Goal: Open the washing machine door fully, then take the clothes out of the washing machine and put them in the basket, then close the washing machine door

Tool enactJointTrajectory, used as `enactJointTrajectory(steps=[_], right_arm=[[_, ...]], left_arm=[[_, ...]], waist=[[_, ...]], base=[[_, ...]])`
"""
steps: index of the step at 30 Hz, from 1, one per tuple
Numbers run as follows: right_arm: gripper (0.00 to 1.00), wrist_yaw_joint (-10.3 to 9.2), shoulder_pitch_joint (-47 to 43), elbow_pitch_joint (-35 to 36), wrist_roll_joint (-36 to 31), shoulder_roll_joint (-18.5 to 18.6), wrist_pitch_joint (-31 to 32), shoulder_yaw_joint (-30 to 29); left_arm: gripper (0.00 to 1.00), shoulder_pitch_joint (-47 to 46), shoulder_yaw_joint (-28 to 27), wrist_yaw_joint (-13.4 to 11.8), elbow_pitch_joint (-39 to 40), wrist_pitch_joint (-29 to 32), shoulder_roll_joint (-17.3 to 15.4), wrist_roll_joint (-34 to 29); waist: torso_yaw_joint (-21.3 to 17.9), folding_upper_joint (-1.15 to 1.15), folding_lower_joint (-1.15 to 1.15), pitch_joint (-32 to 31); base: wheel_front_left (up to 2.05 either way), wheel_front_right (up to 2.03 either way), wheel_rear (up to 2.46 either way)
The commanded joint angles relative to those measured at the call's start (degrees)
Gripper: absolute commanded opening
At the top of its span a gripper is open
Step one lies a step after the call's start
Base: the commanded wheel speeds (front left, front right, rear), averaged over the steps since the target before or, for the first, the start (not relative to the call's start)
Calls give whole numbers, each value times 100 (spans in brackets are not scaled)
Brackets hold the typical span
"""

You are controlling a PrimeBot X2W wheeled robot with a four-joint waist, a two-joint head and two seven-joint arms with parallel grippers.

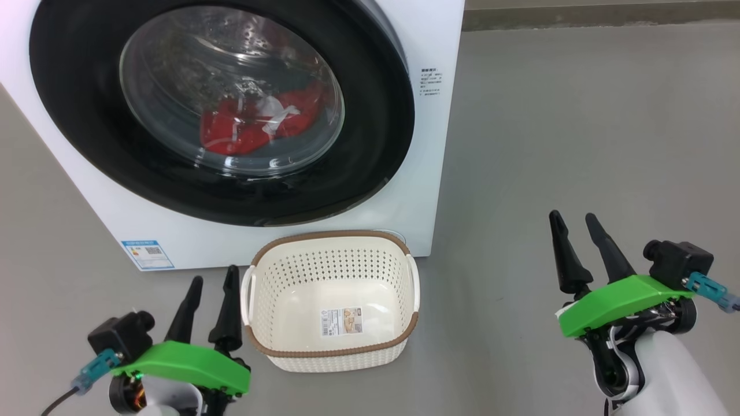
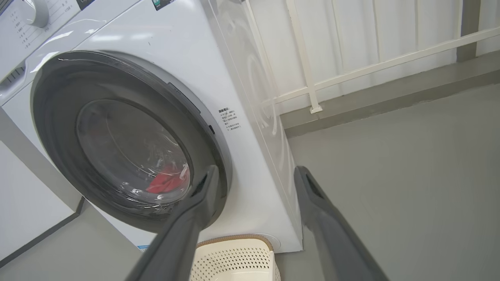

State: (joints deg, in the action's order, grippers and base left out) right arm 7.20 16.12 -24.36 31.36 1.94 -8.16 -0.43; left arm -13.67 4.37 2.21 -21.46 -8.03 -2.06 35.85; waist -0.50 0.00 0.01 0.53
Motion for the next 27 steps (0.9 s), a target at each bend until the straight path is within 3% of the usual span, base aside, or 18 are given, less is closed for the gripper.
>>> enactJointTrajectory(steps=[1, 27], right_arm=[[100, 22, 316, 124, -207, 48, -85, 125], [100, 27, 853, -444, -2089, 81, -522, 251]], left_arm=[[100, -342, -99, -25, 133, -94, -71, -197], [100, -789, 111, -114, -275, -534, -74, -1546]], waist=[[1, 0, 0, 2], [31, 0, 0, -87]], base=[[0, 0, 0], [0, 0, 0]])
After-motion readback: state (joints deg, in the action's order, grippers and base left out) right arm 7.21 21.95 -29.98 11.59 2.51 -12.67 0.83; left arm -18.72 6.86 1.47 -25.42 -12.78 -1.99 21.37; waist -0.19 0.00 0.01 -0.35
